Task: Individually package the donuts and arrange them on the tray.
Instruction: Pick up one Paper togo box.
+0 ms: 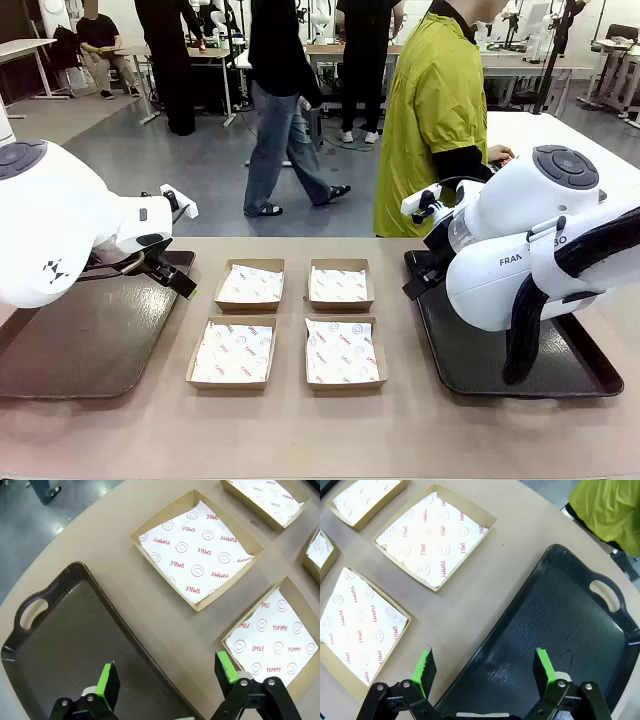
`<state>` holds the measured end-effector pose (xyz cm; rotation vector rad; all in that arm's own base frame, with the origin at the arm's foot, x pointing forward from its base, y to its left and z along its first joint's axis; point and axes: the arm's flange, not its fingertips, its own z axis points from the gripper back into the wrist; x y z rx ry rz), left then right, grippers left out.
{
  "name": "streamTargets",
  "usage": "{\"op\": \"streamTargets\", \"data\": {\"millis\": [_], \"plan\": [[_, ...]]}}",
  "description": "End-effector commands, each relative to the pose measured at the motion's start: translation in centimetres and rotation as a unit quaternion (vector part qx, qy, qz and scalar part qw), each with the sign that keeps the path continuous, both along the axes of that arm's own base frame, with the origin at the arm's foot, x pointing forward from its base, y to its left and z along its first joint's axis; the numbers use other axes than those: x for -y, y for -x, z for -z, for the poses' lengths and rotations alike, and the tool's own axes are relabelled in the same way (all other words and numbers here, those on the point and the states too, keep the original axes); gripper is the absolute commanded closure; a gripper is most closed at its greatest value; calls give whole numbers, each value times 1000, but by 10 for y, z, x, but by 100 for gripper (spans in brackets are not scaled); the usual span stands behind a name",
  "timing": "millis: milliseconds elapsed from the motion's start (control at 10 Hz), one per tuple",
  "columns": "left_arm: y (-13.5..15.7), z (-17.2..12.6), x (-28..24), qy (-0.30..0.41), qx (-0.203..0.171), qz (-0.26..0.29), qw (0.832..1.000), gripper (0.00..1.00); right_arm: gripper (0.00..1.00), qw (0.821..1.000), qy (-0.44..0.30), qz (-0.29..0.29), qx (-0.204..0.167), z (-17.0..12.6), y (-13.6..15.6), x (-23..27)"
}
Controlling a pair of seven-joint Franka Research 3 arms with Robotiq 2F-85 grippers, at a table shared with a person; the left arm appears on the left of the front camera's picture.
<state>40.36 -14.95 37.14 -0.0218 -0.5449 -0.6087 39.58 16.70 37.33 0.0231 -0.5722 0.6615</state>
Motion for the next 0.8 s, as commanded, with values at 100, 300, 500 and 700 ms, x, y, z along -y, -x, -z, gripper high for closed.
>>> {"op": "streamTargets", "data": {"millis": [100, 300, 500, 700], "plan": [[0, 0, 0, 0, 0, 0, 1000, 0, 0, 1000, 0, 0, 0, 0, 0, 0], [0, 0, 0, 0, 0, 0, 1000, 0, 0, 1000, 0, 0, 0, 0, 0, 0], [0, 0, 0, 0, 0, 0, 1000, 0, 0, 1000, 0, 0, 0, 0, 0, 0], [0, 0, 0, 0, 0, 0, 1000, 0, 0, 1000, 0, 0, 0, 0, 0, 0]]}}
